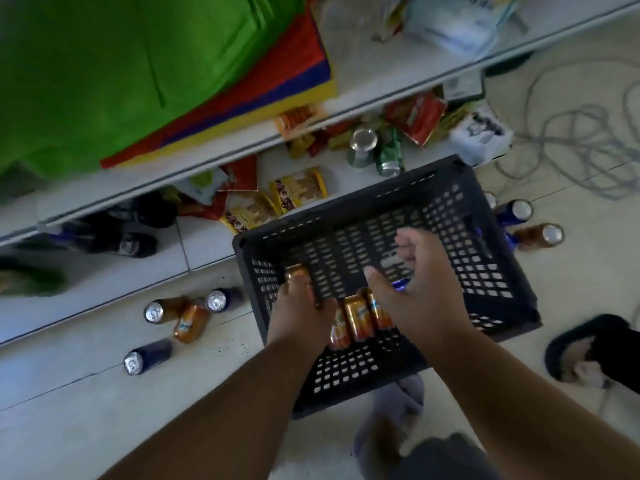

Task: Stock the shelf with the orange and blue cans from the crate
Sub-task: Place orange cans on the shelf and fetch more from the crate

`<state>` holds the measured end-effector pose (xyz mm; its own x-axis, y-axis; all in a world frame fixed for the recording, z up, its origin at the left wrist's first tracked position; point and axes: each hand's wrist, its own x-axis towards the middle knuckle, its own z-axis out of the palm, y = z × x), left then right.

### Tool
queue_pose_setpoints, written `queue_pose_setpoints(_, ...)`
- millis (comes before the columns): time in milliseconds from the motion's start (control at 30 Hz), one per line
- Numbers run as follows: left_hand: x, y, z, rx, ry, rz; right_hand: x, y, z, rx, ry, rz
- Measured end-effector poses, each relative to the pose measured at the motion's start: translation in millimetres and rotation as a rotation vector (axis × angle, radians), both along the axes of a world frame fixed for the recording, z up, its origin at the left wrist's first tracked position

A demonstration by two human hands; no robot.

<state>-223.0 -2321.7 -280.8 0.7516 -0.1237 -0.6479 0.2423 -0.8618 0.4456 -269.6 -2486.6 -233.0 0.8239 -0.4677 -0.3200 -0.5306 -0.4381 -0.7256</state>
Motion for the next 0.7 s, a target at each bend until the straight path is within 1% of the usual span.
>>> queue_pose_setpoints(100,5.7,-0.4,-85.6,0.075,0.052,0.096,1.1,11.3,-81.0,-0.009,0.019,0.014)
queue_pose_setpoints(167,8.3,0.4,-132.2,0.12,0.076,0.145,2.4,22.4,-124.8,-0.005,0.025,0.017)
queue_pose_setpoints(300,11.3,0.6,-200.6,0.217,0.09,0.238,8.6,33.9,-181.0,-0.003,-0.002,0.044)
queue_pose_setpoints(433,19.5,-6.0,-246.7,0.354,0.198,0.366,10.7,35.4,-212.3,-0.025,-0.038,0.06)
queue_pose_setpoints(533,24.9,-16.1,-268.4,0.423,0.259,0.435,10.8,36.4,-231.1,-0.046,-0.032,0.09)
queue_pose_setpoints(700,20.2,-18.2,-296.1,0.481,0.16,0.401,10.7,35.2,-251.6,-0.07,-0.014,0.089)
